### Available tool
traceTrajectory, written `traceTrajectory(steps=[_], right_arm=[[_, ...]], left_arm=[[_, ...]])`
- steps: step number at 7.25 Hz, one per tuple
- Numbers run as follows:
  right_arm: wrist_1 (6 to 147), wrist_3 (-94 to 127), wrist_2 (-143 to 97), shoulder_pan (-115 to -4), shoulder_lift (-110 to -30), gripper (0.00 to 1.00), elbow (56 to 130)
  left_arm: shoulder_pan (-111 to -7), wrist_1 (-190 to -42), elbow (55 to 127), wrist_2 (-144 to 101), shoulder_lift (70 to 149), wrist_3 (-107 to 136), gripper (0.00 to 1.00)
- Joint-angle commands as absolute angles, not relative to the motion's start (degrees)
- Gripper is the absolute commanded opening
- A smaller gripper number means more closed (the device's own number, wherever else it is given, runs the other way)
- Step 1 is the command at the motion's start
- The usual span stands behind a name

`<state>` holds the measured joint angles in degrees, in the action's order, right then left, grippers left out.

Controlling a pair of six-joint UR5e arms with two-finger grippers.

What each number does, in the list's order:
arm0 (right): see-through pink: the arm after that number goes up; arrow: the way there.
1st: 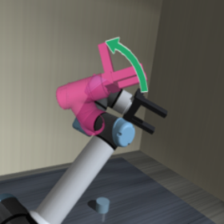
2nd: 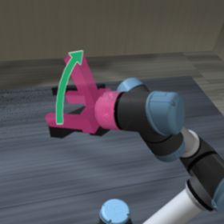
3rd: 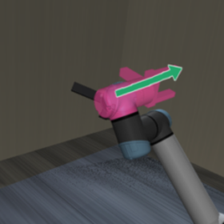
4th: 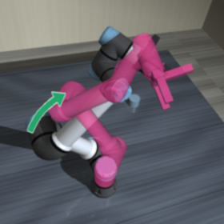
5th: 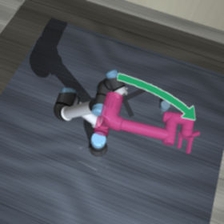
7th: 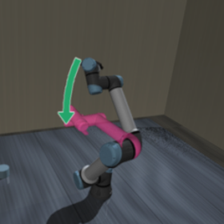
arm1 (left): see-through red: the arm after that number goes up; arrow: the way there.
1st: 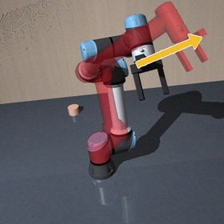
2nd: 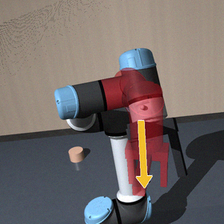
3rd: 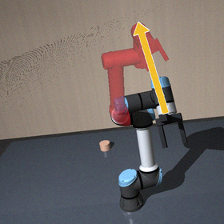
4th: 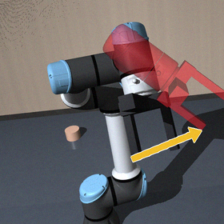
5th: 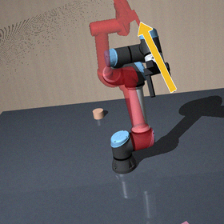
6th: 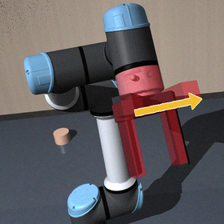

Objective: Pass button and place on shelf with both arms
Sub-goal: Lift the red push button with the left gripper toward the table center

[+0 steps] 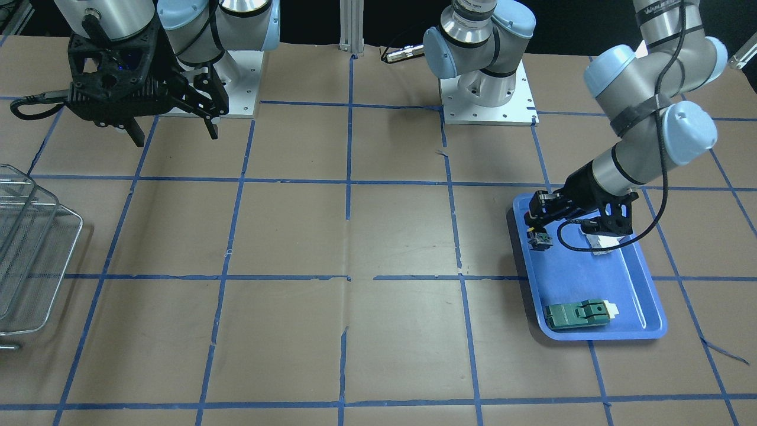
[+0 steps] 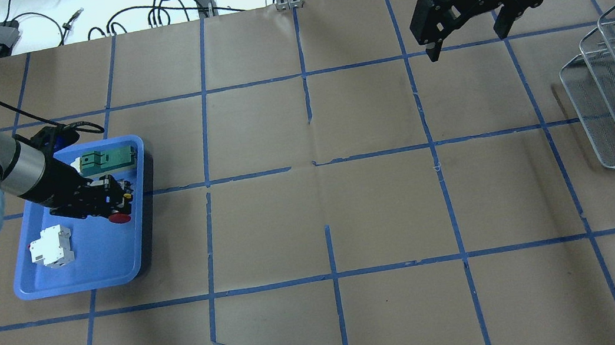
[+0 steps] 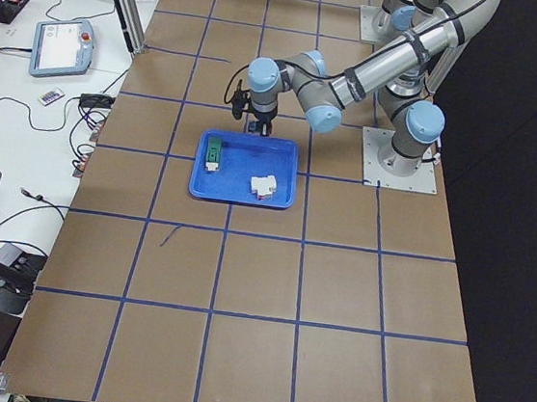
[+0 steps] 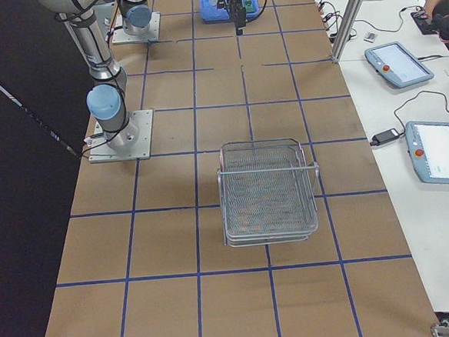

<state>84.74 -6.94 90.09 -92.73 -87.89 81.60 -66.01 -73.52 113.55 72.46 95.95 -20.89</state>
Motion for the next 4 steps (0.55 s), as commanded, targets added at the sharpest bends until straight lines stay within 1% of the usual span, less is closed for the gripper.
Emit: traceTrajectory(steps=[1, 4], right_arm=[[84.73, -6.94, 90.09, -92.72, -87.89, 1.00, 81.65], [84.73, -6.94, 90.09, -92.72, -87.89, 1.00, 81.56]], left_arm=[[-68.88, -87.59, 110.30, 53.53, 92.47, -17.93, 0.00], [-84.41, -87.98, 110.57, 30.12, 91.32, -7.58, 0.00]])
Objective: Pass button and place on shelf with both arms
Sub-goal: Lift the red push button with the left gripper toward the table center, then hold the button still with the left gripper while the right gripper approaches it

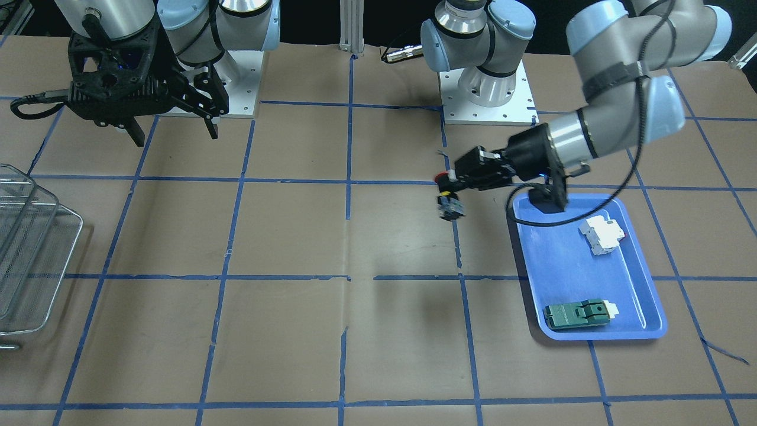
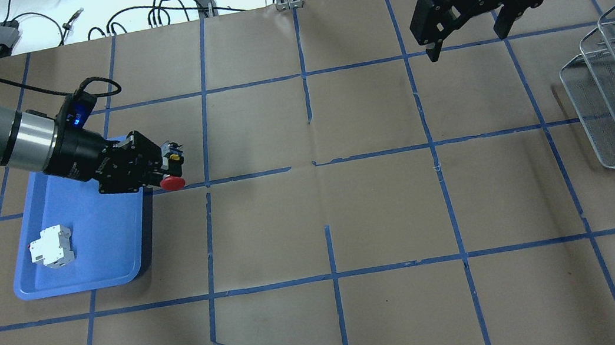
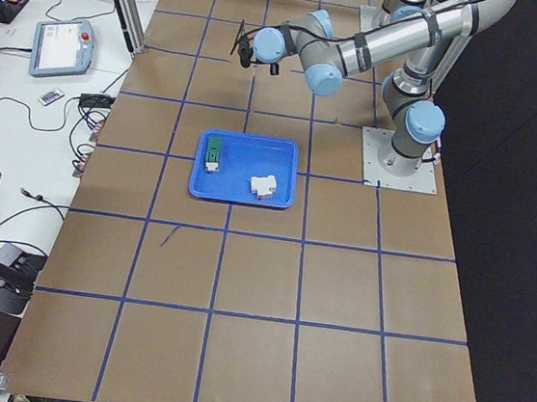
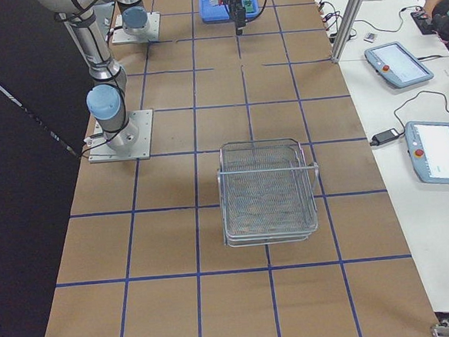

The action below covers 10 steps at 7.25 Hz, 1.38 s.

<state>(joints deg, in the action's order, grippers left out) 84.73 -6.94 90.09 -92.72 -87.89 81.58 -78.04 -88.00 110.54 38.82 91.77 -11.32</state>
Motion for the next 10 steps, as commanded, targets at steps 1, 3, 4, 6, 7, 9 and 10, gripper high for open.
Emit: traceTrajectory(steps=[1, 3, 4, 6, 7, 9, 10], right_arm=[[84.73, -6.94, 90.09, -92.72, -87.89, 1.00, 81.65], [84.73, -7.03, 90.17, -92.72, -87.89, 1.00, 81.65], [84.73, -7.12, 90.26, -92.55, -87.89, 1.00, 81.56], [84.55, -6.86, 90.18, -93.16, -87.63, 1.00, 80.78], [84.46, -7.55, 90.00, -93.16, -87.80, 1.00, 79.90], [83.07, -7.21, 90.26, -92.64, -87.89, 1.00, 78.31], [83.49, -6.86, 90.26, -92.72, -87.89, 1.00, 78.57]], left_arm=[[-87.16, -88.07, 111.35, 16.31, 91.06, -6.86, 0.00], [-90.68, -83.97, 117.21, 0.68, 91.06, -7.12, 0.00], [-91.92, -76.10, 120.99, -3.39, 91.75, -6.42, 0.00], [-91.85, -72.25, 122.08, -2.82, 91.94, -3.18, 0.00], [-91.67, -71.72, 122.17, -2.64, 91.67, -3.16, 0.00], [-91.49, -70.84, 122.26, -2.64, 91.50, -2.82, 0.00], [-91.49, -70.84, 122.26, -2.64, 91.32, -2.81, 0.00]])
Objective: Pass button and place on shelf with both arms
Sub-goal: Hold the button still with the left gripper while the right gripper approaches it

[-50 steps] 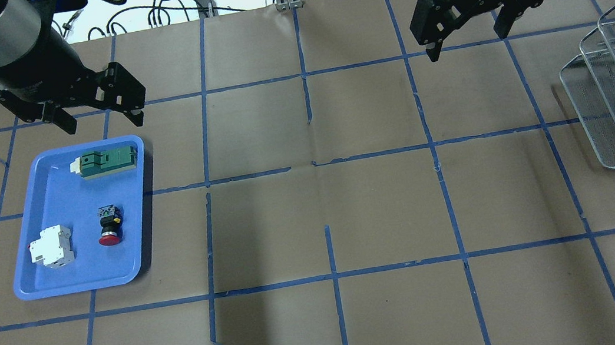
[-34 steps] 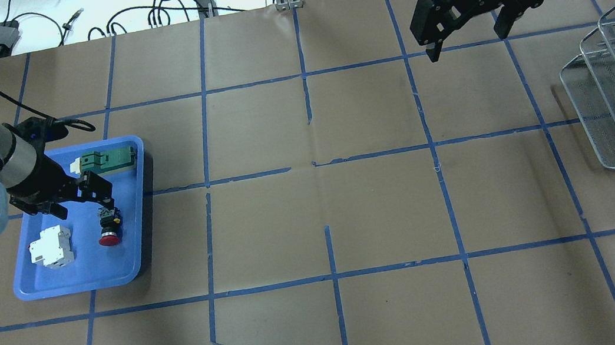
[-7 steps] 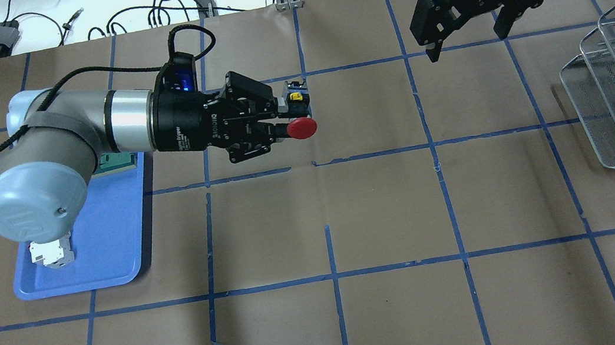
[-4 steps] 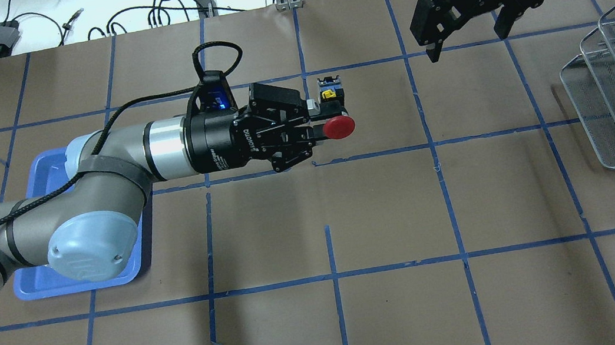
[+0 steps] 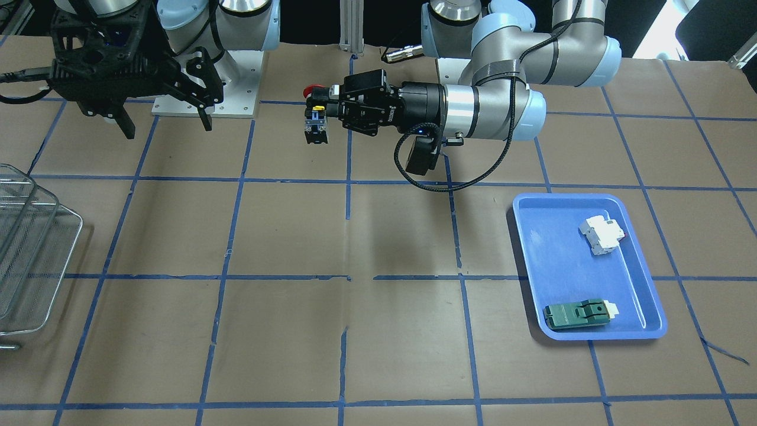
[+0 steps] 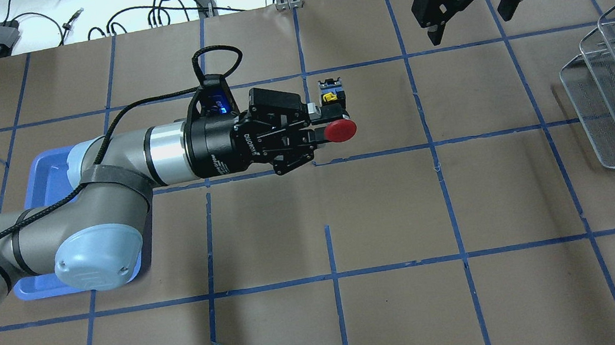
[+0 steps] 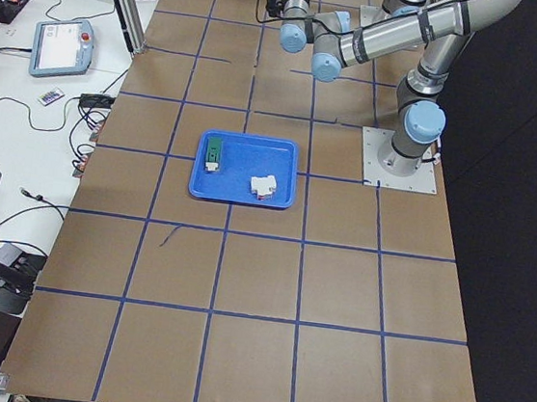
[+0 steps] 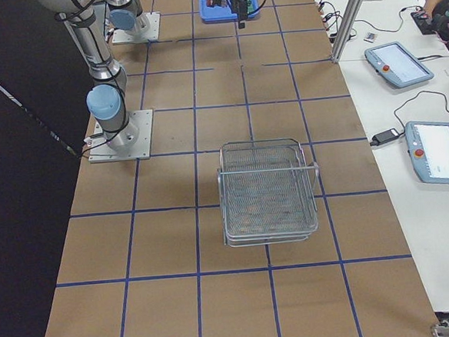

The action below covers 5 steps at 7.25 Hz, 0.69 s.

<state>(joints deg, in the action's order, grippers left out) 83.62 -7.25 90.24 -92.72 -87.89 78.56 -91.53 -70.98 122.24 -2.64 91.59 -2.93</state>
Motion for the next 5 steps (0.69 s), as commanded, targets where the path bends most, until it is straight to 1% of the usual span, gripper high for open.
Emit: traceTrajectory(steps=[1, 3, 4, 5], right_arm=[[85.15, -6.51, 90.52, -92.72, -87.98, 1.00, 78.75], [85.35, -6.77, 89.74, -92.11, -86.93, 1.00, 79.36], [84.82, -7.46, 86.26, -88.11, -86.66, 1.00, 79.71], [82.99, -9.38, 77.08, -83.98, -85.70, 1.00, 79.80]], left_arm=[[-91.49, -70.84, 122.26, -2.64, 91.49, -2.81, 0.00], [-91.49, -70.84, 122.26, -2.64, 91.23, -2.73, 0.00], [-91.49, -70.84, 122.26, -2.64, 91.23, -2.81, 0.00], [-91.49, -70.84, 122.26, -2.64, 91.14, -2.73, 0.00]])
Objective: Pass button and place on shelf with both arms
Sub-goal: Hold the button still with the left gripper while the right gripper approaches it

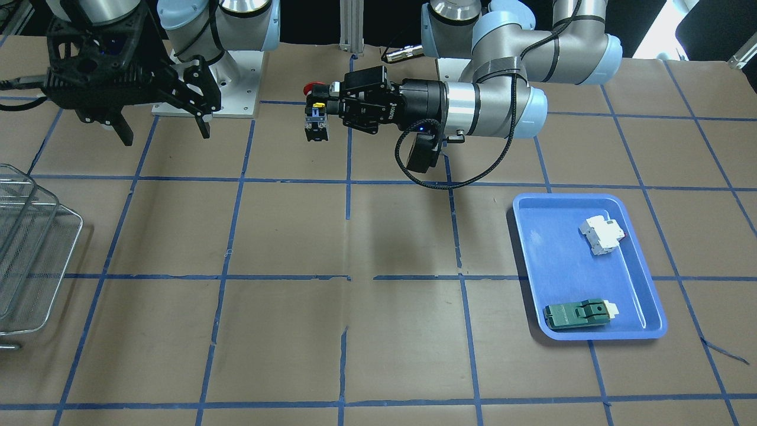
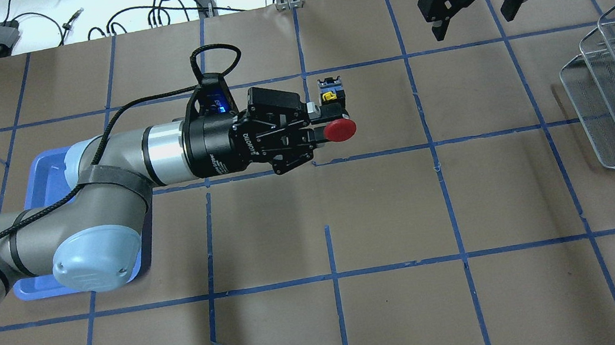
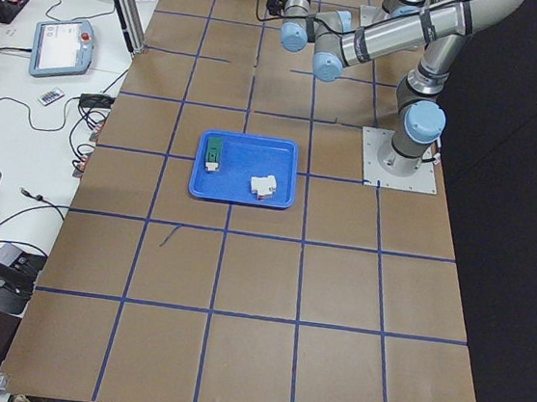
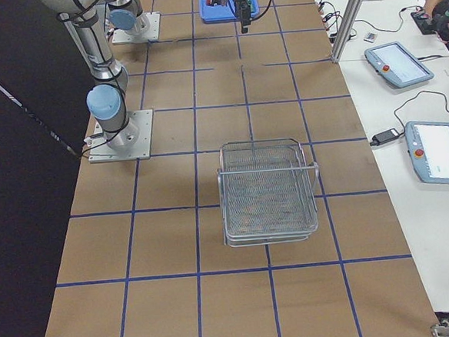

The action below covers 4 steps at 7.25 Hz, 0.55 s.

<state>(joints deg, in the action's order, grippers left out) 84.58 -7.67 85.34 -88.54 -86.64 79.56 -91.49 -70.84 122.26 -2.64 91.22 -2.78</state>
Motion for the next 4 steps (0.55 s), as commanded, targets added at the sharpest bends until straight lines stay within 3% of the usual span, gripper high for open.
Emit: traceTrajectory(steps=[1, 4], right_arm=[[79.40, -10.88, 68.47, -80.46, -85.08, 1.00, 79.89], [66.13, -21.75, 38.06, -72.60, -83.41, 1.00, 84.53]], left_arm=[[-91.49, -70.84, 122.26, -2.64, 91.14, -2.72, 0.00], [-91.49, -70.84, 122.34, -2.64, 91.05, -2.72, 0.00]])
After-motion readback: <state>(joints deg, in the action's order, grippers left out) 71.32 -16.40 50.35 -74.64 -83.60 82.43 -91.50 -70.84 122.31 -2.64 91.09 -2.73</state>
